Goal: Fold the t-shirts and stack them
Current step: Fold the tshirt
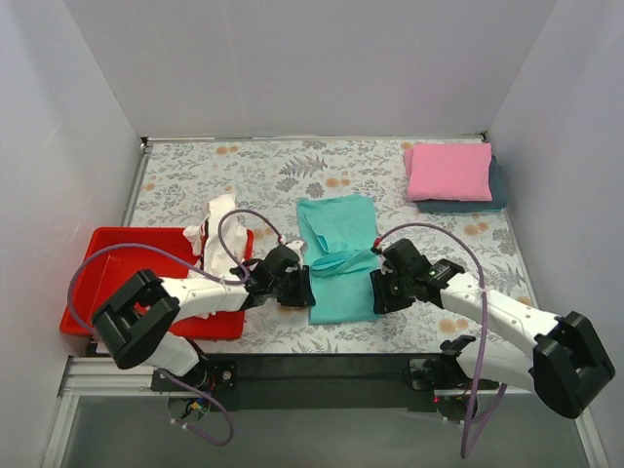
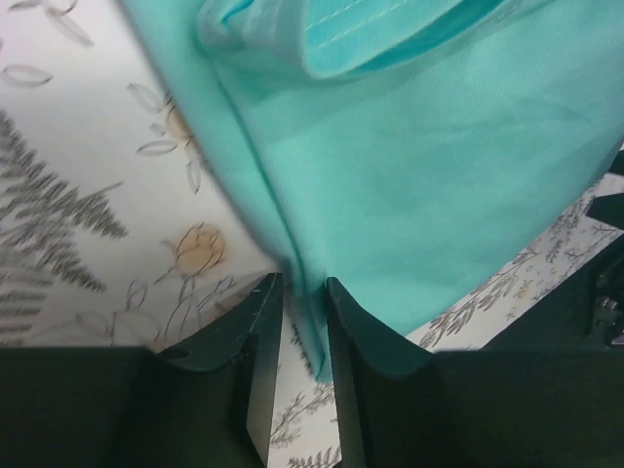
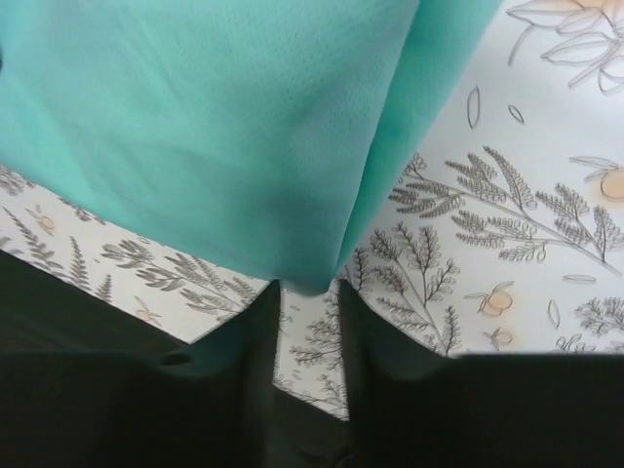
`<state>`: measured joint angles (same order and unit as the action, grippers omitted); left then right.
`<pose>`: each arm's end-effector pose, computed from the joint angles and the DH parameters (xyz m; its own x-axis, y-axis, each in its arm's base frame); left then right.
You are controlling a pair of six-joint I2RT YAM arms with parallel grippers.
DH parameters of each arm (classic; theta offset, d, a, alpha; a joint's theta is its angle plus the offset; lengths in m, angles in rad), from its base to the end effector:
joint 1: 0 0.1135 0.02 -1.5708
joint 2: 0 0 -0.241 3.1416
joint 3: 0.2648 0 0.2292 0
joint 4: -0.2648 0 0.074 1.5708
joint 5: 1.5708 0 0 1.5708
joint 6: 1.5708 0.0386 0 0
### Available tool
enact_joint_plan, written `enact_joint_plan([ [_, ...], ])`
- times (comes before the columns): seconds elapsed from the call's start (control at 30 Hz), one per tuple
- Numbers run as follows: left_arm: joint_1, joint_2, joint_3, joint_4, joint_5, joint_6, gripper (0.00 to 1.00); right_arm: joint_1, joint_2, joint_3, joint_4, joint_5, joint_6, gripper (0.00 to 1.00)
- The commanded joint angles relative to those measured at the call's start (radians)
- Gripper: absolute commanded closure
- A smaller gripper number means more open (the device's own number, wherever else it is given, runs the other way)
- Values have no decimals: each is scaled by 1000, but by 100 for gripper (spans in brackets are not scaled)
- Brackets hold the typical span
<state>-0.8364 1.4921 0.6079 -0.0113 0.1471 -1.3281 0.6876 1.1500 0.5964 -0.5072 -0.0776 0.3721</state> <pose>0.1686 -0.1951 0.1331 -0.8980 -0.4382 -0.0392 -0.3165 0.7053 -0.6343 0.1497 0.1268 0.1700 -0.8690 -0.2446 -0.4302 -0.3715 0.8967 0.2405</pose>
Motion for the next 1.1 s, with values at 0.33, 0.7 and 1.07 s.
enact_joint_plan([
  [0.33,-26,-323,-71,-66,-294,13,64,35,-184,157,16,1,14,51],
  [0.7,-29,-141,-71,219,-159,58,65,110,74,106,329,-109,14,55],
  [1.07,16,155,92,313,-130,95,63,113,203,37,401,-109,-1,56],
])
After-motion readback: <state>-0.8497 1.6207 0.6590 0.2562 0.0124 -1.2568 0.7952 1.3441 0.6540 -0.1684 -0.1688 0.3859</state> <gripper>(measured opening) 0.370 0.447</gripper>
